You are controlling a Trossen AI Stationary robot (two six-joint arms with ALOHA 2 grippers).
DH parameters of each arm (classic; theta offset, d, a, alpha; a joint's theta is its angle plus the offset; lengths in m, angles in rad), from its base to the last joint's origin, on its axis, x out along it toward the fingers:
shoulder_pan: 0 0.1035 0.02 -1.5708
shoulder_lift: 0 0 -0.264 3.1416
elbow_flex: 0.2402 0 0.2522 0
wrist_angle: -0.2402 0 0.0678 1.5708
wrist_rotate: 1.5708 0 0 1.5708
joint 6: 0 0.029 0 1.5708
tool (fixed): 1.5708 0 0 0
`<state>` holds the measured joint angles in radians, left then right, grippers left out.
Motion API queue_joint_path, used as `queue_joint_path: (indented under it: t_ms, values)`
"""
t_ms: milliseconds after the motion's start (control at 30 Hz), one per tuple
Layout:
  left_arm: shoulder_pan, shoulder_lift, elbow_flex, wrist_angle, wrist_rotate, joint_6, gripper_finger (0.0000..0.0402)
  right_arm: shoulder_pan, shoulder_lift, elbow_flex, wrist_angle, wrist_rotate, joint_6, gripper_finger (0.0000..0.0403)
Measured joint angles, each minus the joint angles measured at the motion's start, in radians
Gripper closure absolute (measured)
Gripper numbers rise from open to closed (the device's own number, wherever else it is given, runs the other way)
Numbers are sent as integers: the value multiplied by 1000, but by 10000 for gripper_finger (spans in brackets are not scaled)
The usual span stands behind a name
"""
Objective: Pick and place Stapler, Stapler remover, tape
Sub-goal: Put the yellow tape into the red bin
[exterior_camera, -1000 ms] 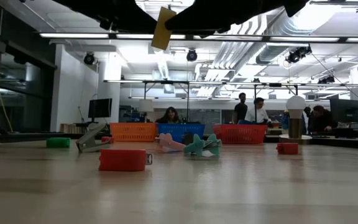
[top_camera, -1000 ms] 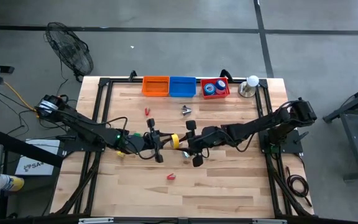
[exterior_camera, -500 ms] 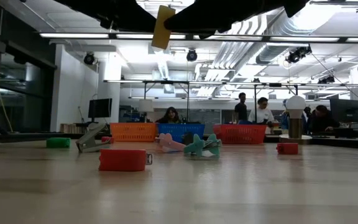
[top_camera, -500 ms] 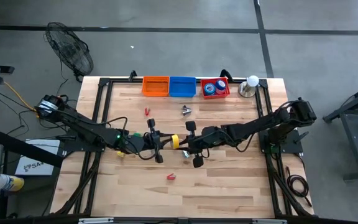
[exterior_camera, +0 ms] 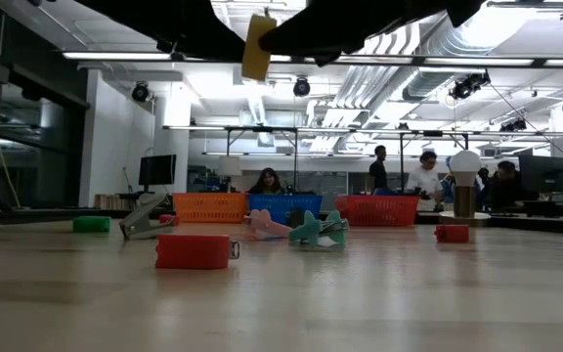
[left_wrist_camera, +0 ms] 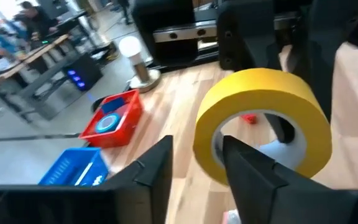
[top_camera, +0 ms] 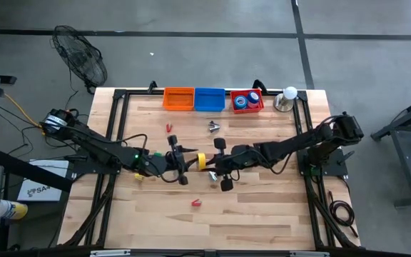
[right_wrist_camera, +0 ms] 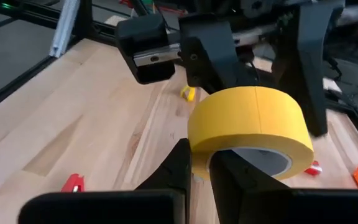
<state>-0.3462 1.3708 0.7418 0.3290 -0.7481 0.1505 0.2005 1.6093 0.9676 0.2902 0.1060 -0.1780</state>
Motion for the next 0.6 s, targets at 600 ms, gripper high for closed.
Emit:
queue_joint_path:
  t_ms: [600]
  values:
    - [0,-43,-2,-157,-201,-85,170,-192,-47,2,-405,50,229,375]
